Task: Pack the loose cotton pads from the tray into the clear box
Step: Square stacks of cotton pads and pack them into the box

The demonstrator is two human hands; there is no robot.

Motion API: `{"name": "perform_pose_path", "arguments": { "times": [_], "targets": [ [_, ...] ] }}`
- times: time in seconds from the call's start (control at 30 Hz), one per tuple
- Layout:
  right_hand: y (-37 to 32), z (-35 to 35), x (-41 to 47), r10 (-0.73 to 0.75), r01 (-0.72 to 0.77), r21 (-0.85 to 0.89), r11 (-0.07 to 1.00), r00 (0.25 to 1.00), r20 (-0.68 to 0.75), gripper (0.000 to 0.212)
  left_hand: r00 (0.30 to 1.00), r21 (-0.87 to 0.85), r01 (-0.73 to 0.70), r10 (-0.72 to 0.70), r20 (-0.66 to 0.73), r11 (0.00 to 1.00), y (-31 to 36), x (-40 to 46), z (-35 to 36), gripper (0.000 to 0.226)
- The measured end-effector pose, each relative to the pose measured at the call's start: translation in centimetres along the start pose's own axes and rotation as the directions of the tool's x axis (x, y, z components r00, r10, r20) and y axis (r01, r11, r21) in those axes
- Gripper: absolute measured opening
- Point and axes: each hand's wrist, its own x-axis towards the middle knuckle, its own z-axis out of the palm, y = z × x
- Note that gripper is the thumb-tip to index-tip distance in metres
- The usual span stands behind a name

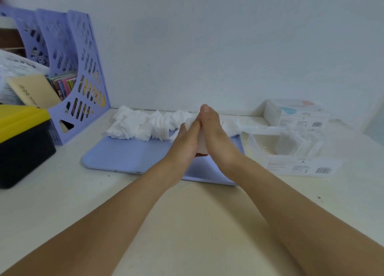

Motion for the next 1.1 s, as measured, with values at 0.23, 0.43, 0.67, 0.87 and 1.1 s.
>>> {"name": "perform_pose_path", "arguments": {
  "times": [0.23, 0.43, 0.67, 0.87, 1.1],
  "targets": [
    [-2.2, -2.8, -0.3, -0.068, 0.09, -0.177, 0.98, 0.989, 0.129, 0.056, 0.997, 0.07, 0.003, 0.002, -0.081, 0.998, 2.0, -0.8, -0.5, 0.05],
    [-2.2, -3.6, -0.1, -0.105, 0.115, -0.222, 0.968, 0.993, 0.056, 0.028, 0.975, -0.104, 0.065, -0.085, -0.206, 0.992, 2.1, -0.5, -0.5, 0.057],
    [-0.7, -0.3, -0.8, -0.005, 0.021, -0.225, 0.974, 0.997, 0.071, 0.03, 0.984, -0.414, 0.061, -0.124, -0.127, 0.908, 2.0, -1.0, -0.1, 0.053],
    [-0.9, 0.3, -0.9, -0.001, 0.013, -0.185, 0.983, 0.998, 0.064, 0.058, 0.979, -0.396, 0.007, -0.088, -0.186, 0.918, 0.7, -0.2, 0.9, 0.052],
    [-3.1, -3.3, -0.5, 0.062, -0.033, -0.324, 0.946, 0.995, 0.08, 0.033, 0.99, -0.314, 0.02, -0.062, -0.125, 0.949, 0.9, 0.0, 0.4, 0.05]
  ]
}}
